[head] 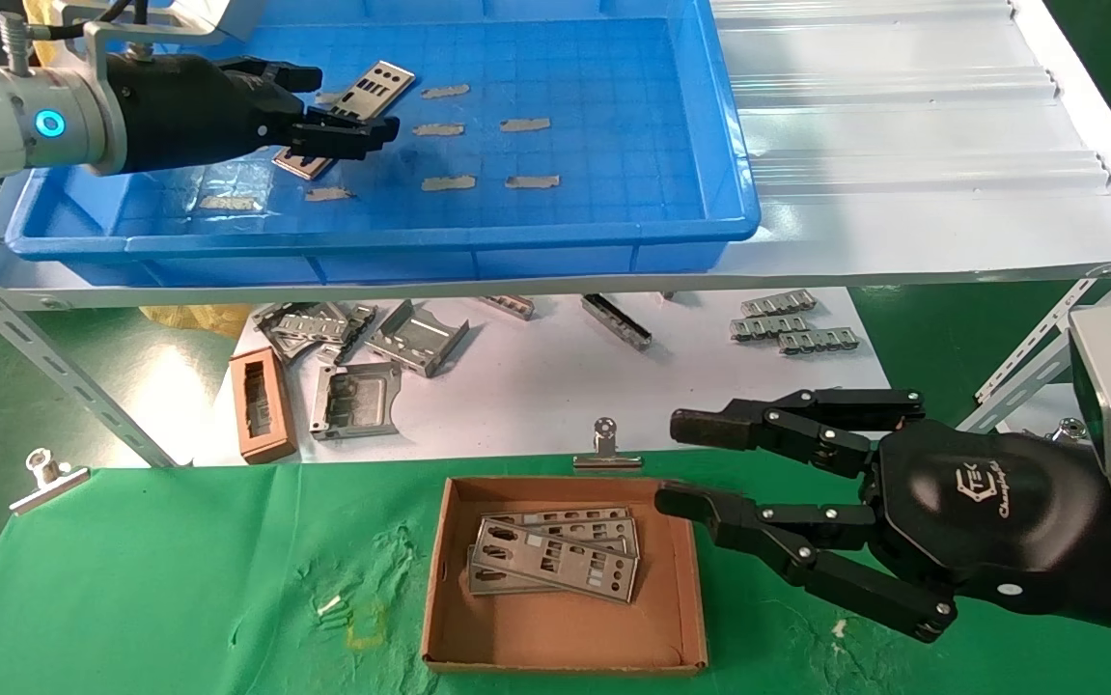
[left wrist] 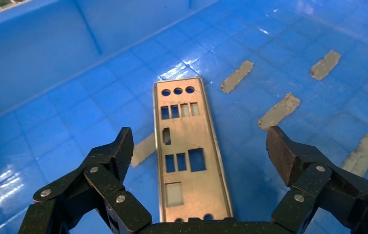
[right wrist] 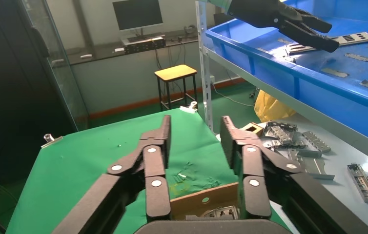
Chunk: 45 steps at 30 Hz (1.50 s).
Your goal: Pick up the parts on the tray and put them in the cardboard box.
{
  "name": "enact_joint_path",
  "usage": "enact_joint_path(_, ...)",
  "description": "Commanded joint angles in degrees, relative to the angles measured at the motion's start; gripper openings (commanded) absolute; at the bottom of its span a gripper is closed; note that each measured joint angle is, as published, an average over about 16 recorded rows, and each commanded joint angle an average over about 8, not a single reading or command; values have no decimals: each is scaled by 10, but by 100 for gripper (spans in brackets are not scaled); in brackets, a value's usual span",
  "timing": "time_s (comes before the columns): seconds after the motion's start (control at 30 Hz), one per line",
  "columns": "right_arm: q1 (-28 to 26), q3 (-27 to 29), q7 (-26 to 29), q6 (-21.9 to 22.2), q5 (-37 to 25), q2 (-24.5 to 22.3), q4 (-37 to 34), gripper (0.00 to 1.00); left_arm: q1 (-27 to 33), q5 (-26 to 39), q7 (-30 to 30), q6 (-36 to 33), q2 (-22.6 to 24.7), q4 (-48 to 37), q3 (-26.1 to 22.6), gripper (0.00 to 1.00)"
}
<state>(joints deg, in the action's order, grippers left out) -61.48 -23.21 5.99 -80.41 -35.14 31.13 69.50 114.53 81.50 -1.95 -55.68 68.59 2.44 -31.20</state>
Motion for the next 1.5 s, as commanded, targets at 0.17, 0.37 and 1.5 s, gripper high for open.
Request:
enact_joint_path(0.17,0,0,0,0,0,0,0,100,-1,-9,8,-6,0,-10,6,0)
enact_joint_path(0.37,0,0,0,0,0,0,0,100,-2,-11,17,0,4,-14,8,0)
enact_joint_path(1.5,0,0,0,0,0,0,0,100,33,-44,74,-63,-16,-2,30,0)
